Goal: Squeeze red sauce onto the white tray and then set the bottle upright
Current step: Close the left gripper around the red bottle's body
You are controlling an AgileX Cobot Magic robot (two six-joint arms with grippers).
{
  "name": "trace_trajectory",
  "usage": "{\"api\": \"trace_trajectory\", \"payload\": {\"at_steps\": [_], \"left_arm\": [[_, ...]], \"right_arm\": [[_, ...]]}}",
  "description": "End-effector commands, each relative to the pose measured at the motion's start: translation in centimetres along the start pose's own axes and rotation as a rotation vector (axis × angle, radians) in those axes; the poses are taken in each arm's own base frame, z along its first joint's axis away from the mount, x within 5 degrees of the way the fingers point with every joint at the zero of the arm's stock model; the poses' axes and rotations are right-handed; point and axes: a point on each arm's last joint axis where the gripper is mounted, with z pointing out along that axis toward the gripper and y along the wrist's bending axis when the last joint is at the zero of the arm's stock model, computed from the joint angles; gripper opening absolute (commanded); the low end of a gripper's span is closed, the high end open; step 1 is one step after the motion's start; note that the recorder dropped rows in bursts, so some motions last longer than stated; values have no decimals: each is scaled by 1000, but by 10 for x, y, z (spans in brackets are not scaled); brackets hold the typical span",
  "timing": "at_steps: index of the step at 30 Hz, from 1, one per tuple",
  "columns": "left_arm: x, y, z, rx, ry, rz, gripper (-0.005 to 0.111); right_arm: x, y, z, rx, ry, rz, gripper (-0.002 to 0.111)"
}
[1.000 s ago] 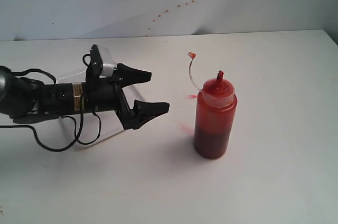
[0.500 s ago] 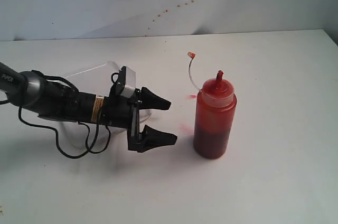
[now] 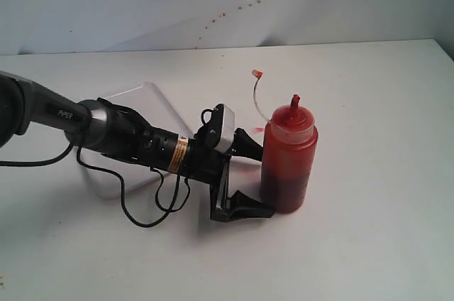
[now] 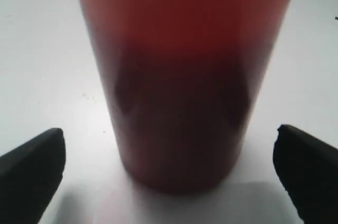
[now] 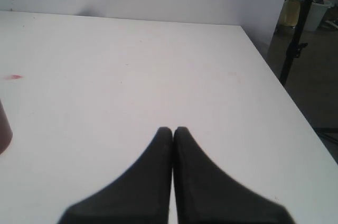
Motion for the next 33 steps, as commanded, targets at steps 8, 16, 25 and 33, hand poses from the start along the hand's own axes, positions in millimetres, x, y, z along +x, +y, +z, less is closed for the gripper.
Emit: {"api": "trace_trajectory", "payload": {"at_steps": [8,16,25,33], "left_arm": [[0,5,20,14,-64,-5,104],[2,10,28,10,-125,-49,104],[1,-2,50,39,-117,-20,104],[1,-1,57,-13,-96,17,105]], "right_arm": [[0,0,0,6,-6,7,0],[0,0,0,6,-6,7,0],[0,0,0,6,-6,7,0],[0,0,0,6,-6,7,0]]}}
